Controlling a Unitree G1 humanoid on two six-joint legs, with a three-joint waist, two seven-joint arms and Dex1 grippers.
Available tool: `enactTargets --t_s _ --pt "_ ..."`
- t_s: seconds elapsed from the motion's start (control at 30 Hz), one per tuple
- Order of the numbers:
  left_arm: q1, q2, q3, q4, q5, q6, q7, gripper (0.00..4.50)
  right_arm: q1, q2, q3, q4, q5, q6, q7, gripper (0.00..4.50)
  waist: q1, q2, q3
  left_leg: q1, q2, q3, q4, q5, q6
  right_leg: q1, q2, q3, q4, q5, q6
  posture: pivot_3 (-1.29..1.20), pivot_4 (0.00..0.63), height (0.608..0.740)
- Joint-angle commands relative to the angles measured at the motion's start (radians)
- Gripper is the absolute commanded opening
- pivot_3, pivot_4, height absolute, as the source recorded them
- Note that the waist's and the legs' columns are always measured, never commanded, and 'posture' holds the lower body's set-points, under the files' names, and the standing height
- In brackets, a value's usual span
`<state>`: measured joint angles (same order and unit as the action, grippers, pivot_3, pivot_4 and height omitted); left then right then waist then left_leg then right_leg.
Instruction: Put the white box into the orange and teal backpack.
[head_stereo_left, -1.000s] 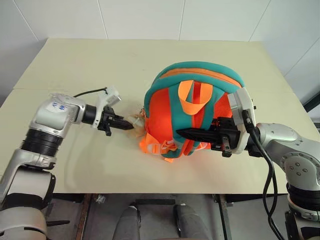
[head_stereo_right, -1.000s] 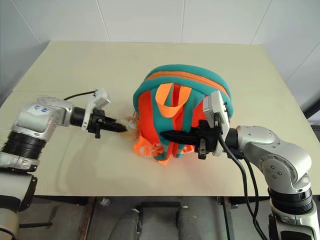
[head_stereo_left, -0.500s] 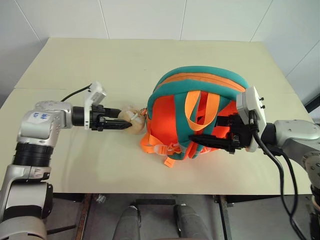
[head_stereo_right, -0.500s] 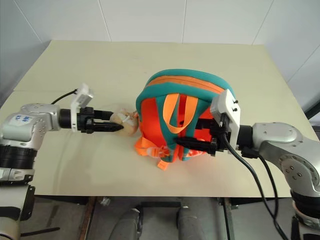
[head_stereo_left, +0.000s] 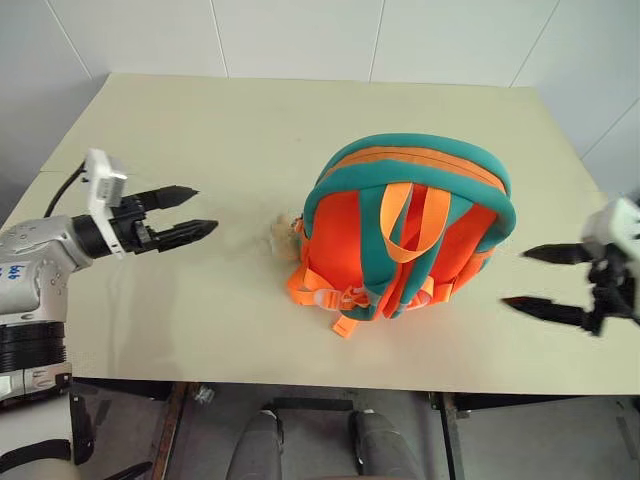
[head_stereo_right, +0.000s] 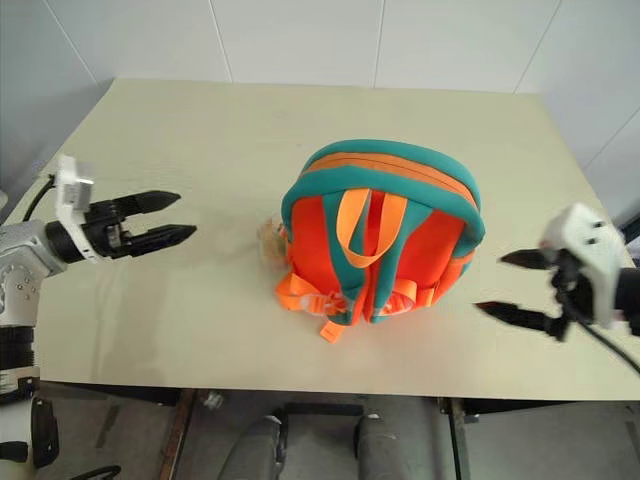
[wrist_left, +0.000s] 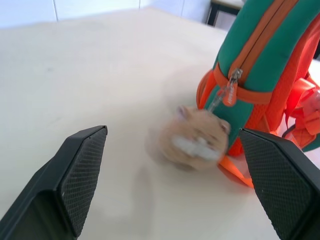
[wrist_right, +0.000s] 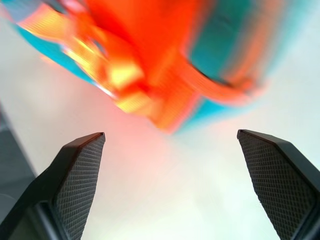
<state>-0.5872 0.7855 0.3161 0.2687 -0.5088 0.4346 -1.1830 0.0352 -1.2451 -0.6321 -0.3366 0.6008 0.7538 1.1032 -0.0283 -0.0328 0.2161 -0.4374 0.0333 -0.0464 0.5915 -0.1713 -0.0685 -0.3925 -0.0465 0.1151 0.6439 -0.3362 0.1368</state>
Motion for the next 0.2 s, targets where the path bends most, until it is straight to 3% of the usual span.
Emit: enactTargets --t_s 0.03,0.2 --pt "-0.020 -0.019 0.021 0.000 -0.044 -0.060 -0.038 4.50 -0.034 0.053 -0.065 0.043 -0.004 -0.066 -0.004 4.48 -0.001 0.000 0.000 0.000 0.000 0.000 0.000 0.000 0.000 0.000 0.000 0.000 0.000 0.000 0.000 0.00 0.150 0.740" --pt "-0.025 -0.033 0.028 0.009 -0.071 -0.087 -0.070 4.50 -0.074 0.120 -0.045 0.040 0.018 -0.078 -0.038 4.48 -0.005 -0.001 0.000 0.000 0.000 0.000 0.000 0.000 0.000 0.000 0.001 0.001 0.001 0.002 0.003 0.00 0.150 0.740"
